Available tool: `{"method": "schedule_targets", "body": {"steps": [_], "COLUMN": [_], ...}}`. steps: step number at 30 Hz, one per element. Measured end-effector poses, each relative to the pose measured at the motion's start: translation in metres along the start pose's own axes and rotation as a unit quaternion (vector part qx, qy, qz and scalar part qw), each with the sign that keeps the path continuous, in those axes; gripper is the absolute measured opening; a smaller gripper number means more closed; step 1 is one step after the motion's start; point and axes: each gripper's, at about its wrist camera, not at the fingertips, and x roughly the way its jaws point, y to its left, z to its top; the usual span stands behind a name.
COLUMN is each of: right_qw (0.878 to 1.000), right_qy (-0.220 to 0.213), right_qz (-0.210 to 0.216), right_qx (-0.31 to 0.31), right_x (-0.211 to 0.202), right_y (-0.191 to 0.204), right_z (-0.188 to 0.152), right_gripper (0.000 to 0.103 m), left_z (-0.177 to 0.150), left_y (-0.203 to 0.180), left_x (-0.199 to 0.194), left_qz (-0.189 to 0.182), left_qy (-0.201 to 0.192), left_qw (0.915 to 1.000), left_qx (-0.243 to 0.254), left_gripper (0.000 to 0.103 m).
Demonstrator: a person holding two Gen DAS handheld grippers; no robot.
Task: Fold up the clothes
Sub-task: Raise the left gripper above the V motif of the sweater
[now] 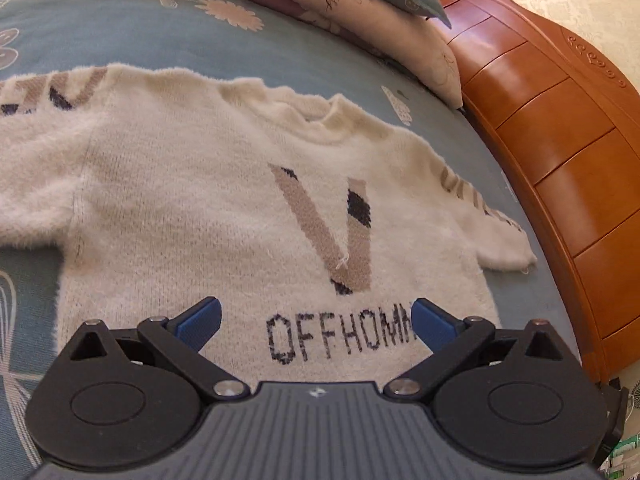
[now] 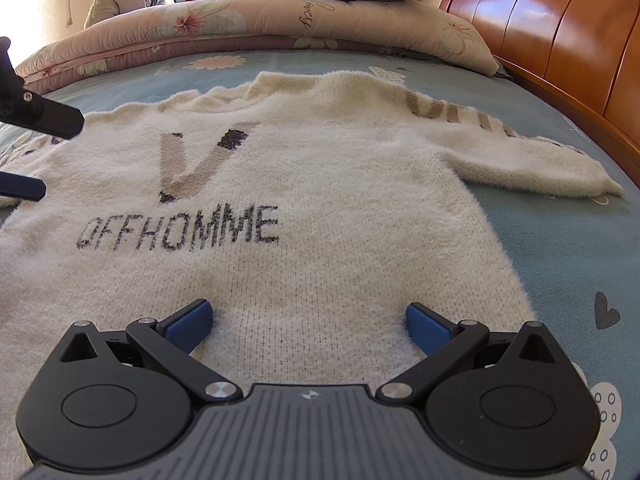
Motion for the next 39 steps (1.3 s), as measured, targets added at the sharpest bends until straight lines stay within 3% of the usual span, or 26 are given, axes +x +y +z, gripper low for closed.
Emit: {"method": "schedule_targets", "body": {"steps": [2, 5, 9, 14, 17, 22, 32, 39], "right_qw": [1.000, 1.000, 1.000, 1.000, 0.999, 0.999, 0.998, 0.999], "right_qy": [0.001, 0.001, -0.007, -0.008, -0.020, -0.010, -0.026, 0.000], "right_qz": [0.001, 0.004, 0.008, 0.012, 0.024, 0.026, 0.048, 0.032], "right_qx": [0.000, -0.002, -0.008, -0.008, -0.015, -0.016, -0.028, -0.016], "right_x": [0.000, -0.001, -0.001, 0.000, -0.002, -0.004, -0.007, -0.023], "right_y": [-0.001, -0.002, -0.003, -0.004, -0.008, -0.010, -0.017, -0.017], "right_z": [0.000, 0.000, -0.003, -0.003, -0.009, -0.009, -0.018, -0.024], "right_gripper": [0.103, 0.103, 0.103, 0.103, 0.103, 0.103, 0.103, 0.103], "left_z": [-0.006, -0.007, -0.010, -0.032, -0.050, -0.067, -0.070, -0.065], "left_y": [0.009, 0.017, 0.008, -0.031, -0.039, -0.043, -0.039, -0.034], "left_x": [0.009, 0.003, -0.016, -0.009, 0.006, 0.006, 0.013, 0.012], "left_qz": [0.008, 0.013, 0.069, 0.010, 0.032, 0.055, 0.049, 0.035], "left_qy": [0.017, 0.001, -0.034, -0.017, 0.001, -0.008, -0.023, -0.022], "left_qw": [0.9997, 0.9995, 0.9967, 0.9994, 0.9984, 0.9945, 0.9901, 0.9924], "left_qx": [-0.016, -0.029, -0.022, 0.029, 0.046, 0.089, 0.130, 0.116], "left_gripper": [0.101, 0.101, 0.100, 0.100, 0.100, 0.101, 0.102, 0.102]}}
